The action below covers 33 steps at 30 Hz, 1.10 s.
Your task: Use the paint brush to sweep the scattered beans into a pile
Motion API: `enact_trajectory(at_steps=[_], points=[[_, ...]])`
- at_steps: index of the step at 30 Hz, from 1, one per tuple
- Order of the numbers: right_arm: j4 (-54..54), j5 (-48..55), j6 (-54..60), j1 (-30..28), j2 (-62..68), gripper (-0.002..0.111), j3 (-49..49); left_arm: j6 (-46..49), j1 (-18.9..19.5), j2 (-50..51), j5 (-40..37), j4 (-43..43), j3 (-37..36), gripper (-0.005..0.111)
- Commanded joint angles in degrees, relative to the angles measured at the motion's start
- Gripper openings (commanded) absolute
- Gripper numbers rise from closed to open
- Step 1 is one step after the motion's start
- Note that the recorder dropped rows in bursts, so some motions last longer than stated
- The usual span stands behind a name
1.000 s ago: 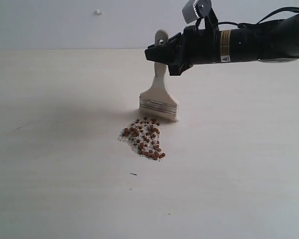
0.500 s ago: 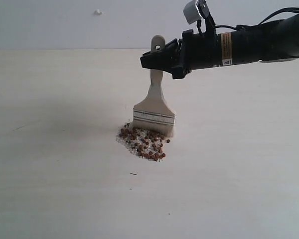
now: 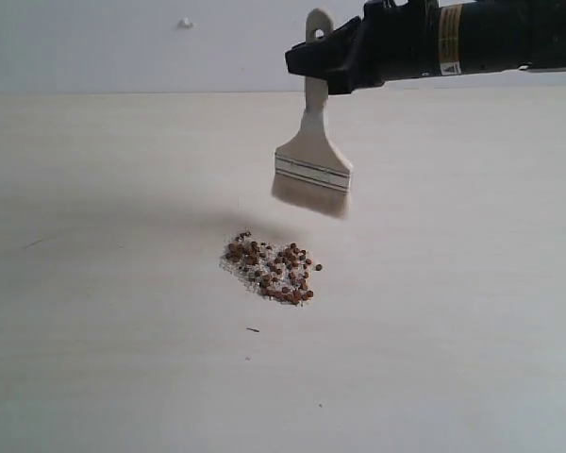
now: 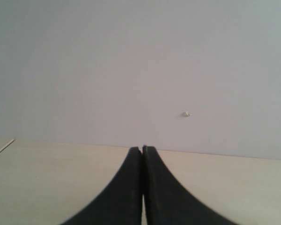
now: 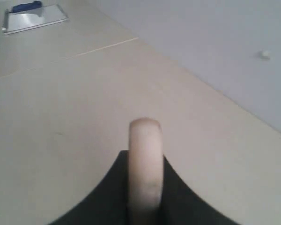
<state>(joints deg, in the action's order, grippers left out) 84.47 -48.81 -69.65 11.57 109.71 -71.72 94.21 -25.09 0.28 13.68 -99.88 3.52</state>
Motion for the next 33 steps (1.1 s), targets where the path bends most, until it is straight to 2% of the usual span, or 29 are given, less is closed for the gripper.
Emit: enact_trajectory(at_steps=[1,6,8,14,17,20,23,25,28,33], points=[[-8.59,6.82,-0.22,-0.26,-4.68,0.0,4.55,0.02,0.13,-0.28,-0.37,-0.07,-0.33,0.0],[-29.88,10.26,8.5,-0.26,-12.13,0.0,16.17,0.02,0.13,-0.28,-0.37,-0.07,-0.33,0.0],[-34.73,9.87,11.59,0.05,-14.52,0.0,19.46,0.02,0.13,-0.28,-0.37,-0.07,-0.33,0.0],[-53.33,14.84,26.97,5.61,-23.51,0.0,27.32,0.02,0.13,-0.28,-0.37,-0.07,-0.33,0.0],[-67.1,18.48,37.73,10.4,-27.75,0.0,30.89,0.02,0.13,-0.28,-0.37,-0.07,-0.33,0.0],[-84.47,19.11,55.14,15.12,-31.18,0.0,34.29,0.02,0.13,-0.28,-0.37,-0.07,-0.33,0.0],[-106.49,16.35,72.62,19.21,-33.36,0.0,37.68,0.02,0.13,-0.28,-0.37,-0.07,-0.33,0.0],[-117.08,13.05,80.99,21.13,-33.49,0.0,39.74,0.02,0.13,-0.28,-0.37,-0.07,-0.33,0.0],[-122.17,11.82,82.36,21.78,-33.49,0.0,41.25,0.02,0.13,-0.28,-0.37,-0.07,-0.33,0.0],[-124.84,17.59,82.91,21.78,-33.49,0.0,41.23,0.02,0.13,-0.28,-0.37,-0.07,-0.33,0.0]])
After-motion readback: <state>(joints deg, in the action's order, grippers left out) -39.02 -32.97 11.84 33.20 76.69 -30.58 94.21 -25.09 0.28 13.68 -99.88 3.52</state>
